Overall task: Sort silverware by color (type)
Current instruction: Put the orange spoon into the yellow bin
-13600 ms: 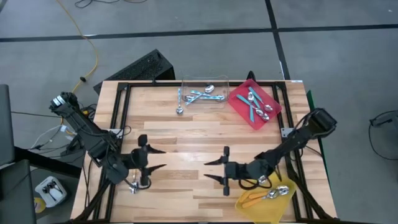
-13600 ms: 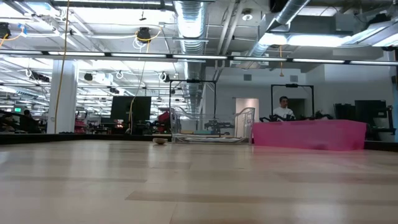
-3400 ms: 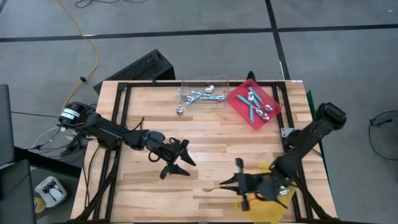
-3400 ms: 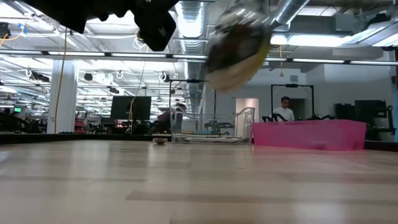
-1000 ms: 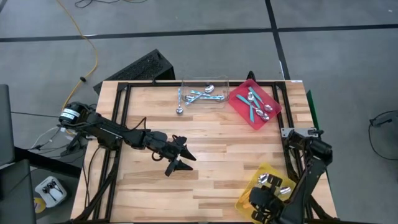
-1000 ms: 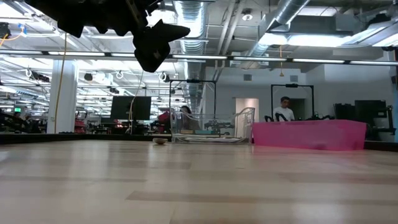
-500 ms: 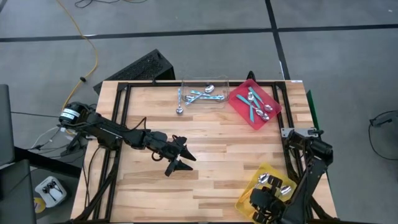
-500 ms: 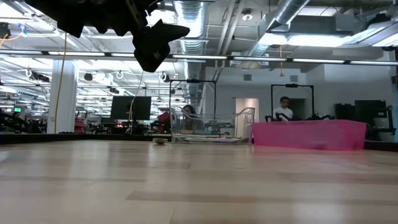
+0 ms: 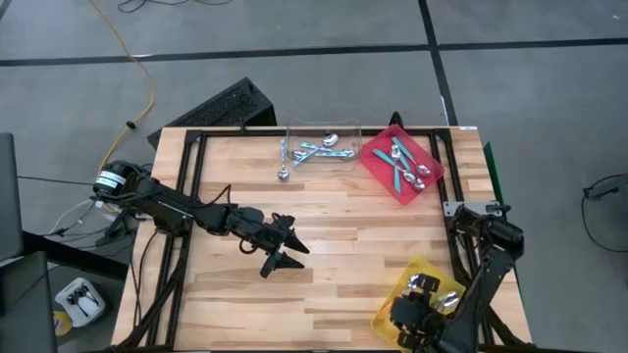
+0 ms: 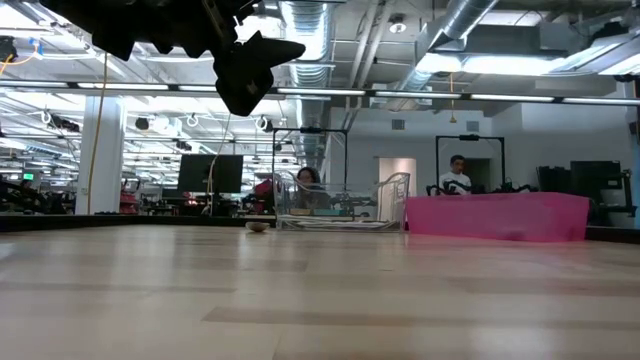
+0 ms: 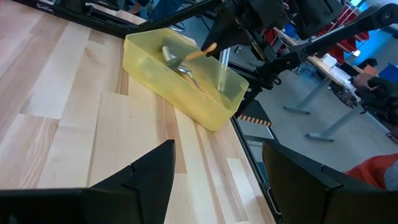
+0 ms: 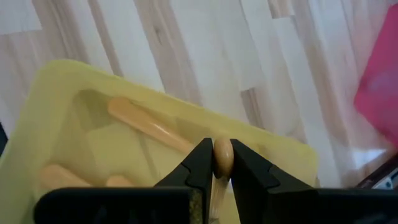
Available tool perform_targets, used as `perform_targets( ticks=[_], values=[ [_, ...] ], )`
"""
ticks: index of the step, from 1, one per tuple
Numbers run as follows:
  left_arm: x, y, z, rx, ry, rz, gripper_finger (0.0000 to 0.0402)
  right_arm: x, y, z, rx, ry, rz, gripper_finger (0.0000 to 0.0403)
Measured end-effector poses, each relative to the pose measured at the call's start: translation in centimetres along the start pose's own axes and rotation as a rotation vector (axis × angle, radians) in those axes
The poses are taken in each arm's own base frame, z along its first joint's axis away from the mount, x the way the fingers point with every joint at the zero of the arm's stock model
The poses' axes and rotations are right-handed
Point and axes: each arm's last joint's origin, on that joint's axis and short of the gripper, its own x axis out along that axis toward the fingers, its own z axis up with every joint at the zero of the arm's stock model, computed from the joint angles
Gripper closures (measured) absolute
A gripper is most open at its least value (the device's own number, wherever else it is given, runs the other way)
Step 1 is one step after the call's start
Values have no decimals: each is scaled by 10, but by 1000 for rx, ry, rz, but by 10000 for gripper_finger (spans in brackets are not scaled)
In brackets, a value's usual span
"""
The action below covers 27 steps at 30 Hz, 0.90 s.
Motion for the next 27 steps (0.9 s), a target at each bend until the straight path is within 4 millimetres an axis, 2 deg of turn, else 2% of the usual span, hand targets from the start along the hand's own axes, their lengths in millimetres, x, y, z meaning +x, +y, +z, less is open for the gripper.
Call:
perform_targets(
  ticks=[9,19,27],
  values=[
    [0,0,0,1,0,-1,178,21,4,-3,-58,57,1,331],
    [0,0,0,7,0,0,178,14,15,-18,-94,24,82,331],
    [0,0,0,7,0,0,178,17,18,-16,-102,9,116,331]
  ],
)
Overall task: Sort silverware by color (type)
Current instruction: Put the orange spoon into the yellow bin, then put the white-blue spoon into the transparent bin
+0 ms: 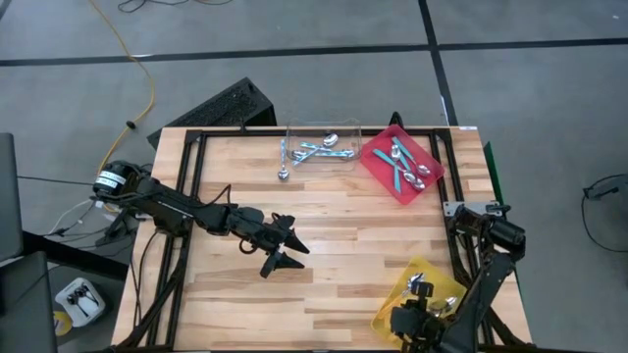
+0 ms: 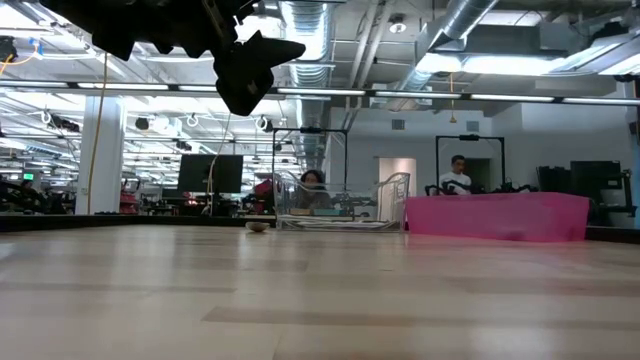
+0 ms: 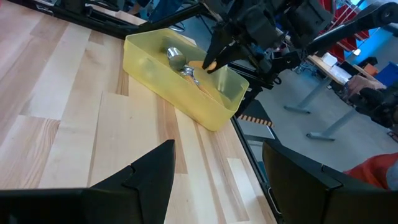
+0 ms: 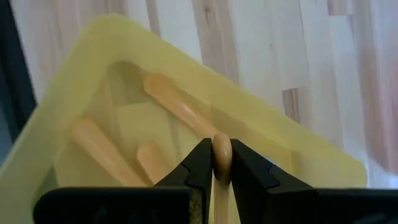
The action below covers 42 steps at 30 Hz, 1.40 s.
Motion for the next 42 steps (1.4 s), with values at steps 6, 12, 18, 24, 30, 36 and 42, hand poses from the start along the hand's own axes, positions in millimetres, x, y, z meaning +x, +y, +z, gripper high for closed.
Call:
perform_targets(
  ticks=[6,12,18,24,30,36,42],
  values=[
    [0,0,0,0,0,0,178,18,1,-6,-3,20,-4,331],
    [0,0,0,0,0,0,178,28,7,-13,-16,2,30,321],
    [0,0,0,1,0,0,178,36,6,-14,-9,31,37,277],
    [0,0,0,1,0,0,178,37,5,-11,-5,31,34,239],
    [0,0,0,-9,1,0,178,34,4,-5,-21,34,36,232],
    [-4,3,2,-45,37,-31,178,10,-15,29,-72,27,56,238],
    [-34,17,12,-19,39,305,178,-13,-48,63,-68,-83,73,240]
  ],
)
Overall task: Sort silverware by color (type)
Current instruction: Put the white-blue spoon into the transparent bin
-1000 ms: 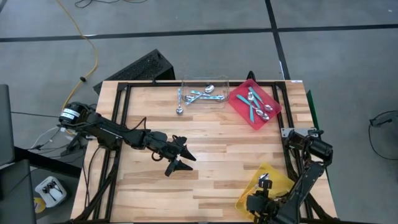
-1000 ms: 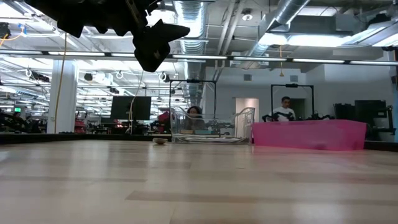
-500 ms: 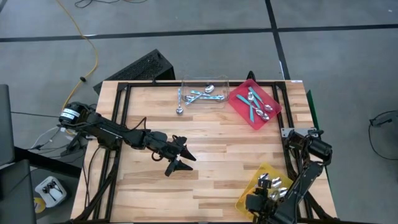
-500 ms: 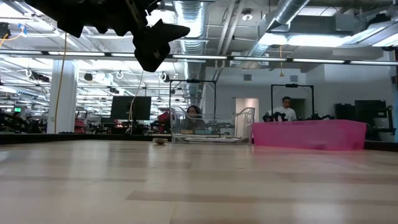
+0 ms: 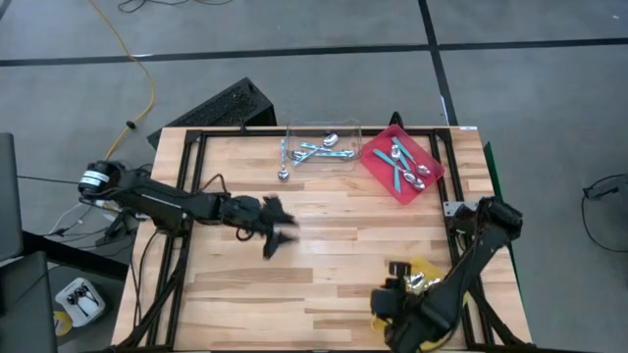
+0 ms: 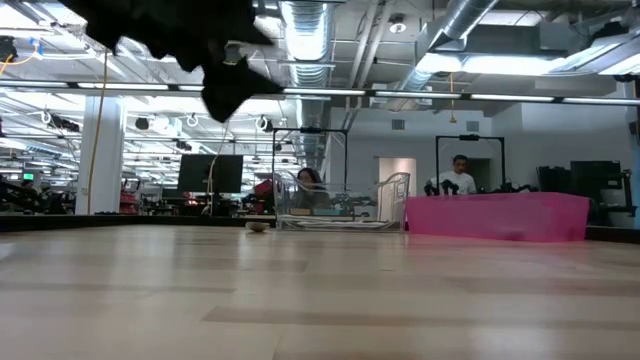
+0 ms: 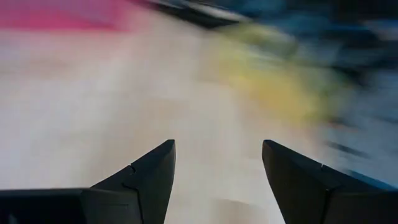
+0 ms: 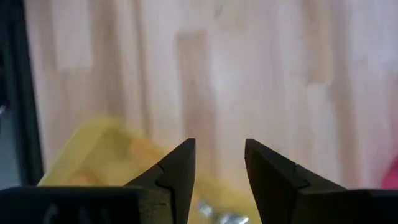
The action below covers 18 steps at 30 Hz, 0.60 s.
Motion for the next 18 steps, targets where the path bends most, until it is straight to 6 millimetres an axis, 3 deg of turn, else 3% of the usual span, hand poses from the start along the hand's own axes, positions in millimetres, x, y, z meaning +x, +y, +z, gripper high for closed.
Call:
perform_targets(
  ticks=[4,6,11,18],
  values=[
    [-19,23,-4,141,-22,574,178,-10,-22,13,61,-69,-22,240],
    [-22,30,-8,220,30,696,178,-11,-28,17,84,-78,-21,240],
    [-11,47,-16,418,238,607,178,-9,-34,22,50,-77,-30,240],
    [7,94,-18,549,373,661,178,-5,-34,25,43,-74,-35,240]
  ],
)
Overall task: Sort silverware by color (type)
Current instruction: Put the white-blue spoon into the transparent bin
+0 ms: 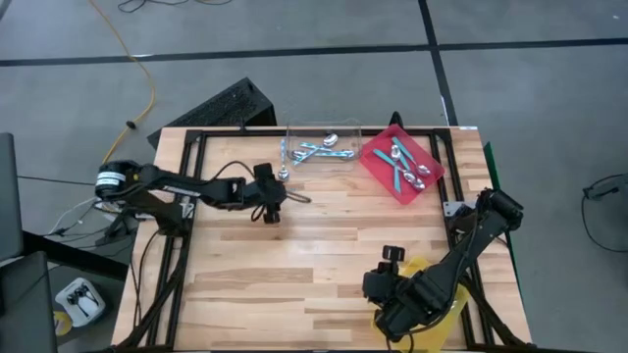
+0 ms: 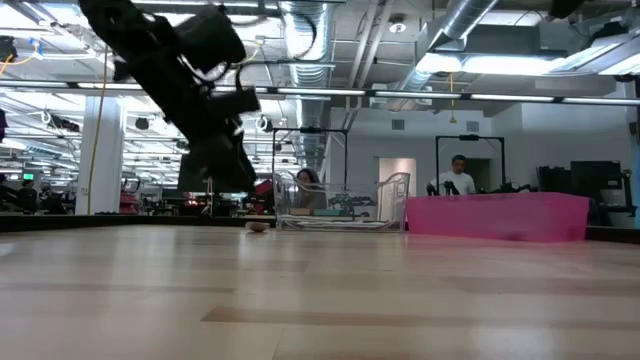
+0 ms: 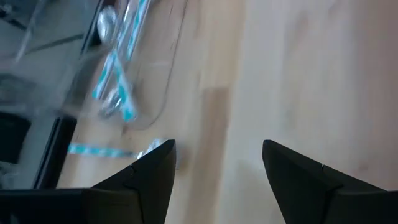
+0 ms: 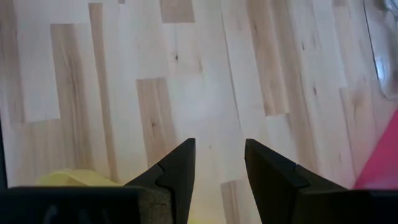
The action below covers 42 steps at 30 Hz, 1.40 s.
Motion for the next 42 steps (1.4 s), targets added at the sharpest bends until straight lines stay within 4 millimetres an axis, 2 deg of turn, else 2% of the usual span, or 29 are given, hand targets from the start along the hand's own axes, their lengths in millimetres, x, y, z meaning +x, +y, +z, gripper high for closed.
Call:
perform_targets(
  ticks=[5,11,16,23,28,35,37,42],
  values=[
    [20,20,-12,54,79,45,178,0,0,0,-8,0,-1,241],
    [42,36,-20,51,86,37,178,1,-2,2,-1,1,-4,241],
    [60,32,-28,63,103,7,178,2,-2,3,1,-15,-20,241],
    [78,27,-36,82,165,95,184,2,-1,6,21,-37,-3,241],
    [79,26,-37,62,173,92,238,2,1,7,34,-53,10,241],
    [79,24,-39,33,185,75,377,2,3,10,54,-75,35,241],
    [79,25,-41,21,199,102,391,2,4,11,61,-83,44,241],
    [76,26,-45,-19,257,137,398,1,6,12,72,-97,59,241]
  ],
)
